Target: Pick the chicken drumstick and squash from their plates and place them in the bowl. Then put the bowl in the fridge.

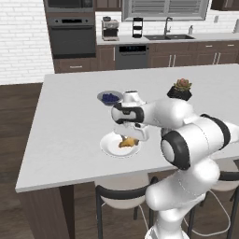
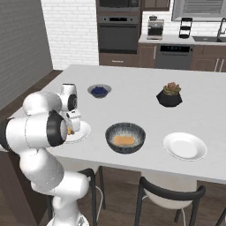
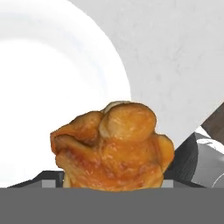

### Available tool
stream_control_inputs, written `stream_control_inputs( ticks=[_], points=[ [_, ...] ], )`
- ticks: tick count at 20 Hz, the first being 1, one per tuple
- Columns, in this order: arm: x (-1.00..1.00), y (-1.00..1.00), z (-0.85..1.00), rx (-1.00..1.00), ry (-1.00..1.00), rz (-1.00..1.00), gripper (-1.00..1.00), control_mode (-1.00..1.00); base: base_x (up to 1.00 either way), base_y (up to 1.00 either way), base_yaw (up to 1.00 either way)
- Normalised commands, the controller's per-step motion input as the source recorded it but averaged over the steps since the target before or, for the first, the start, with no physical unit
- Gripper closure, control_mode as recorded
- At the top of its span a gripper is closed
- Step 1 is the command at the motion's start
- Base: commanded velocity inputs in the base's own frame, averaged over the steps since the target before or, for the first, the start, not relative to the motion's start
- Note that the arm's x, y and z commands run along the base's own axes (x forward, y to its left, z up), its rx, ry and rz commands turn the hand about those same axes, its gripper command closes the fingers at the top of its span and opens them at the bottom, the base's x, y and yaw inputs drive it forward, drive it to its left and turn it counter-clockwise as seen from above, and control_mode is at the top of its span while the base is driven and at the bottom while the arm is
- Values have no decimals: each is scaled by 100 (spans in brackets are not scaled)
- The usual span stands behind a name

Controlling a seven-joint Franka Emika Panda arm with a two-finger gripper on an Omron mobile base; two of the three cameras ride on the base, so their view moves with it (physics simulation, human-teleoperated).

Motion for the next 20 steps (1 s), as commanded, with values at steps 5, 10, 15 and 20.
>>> stream_control_inputs(
  ticks=[5,10,15,20],
  points=[
    [-42,-87,85,0,2,-3,100,-100,0,0,0],
    [-22,-98,53,0,3,-2,100,-100,0,0,0],
    [-11,-100,16,8,0,-3,100,-100,0,0,0],
    [5,-99,0,11,1,-1,100,-100,0,0,0]
  ],
)
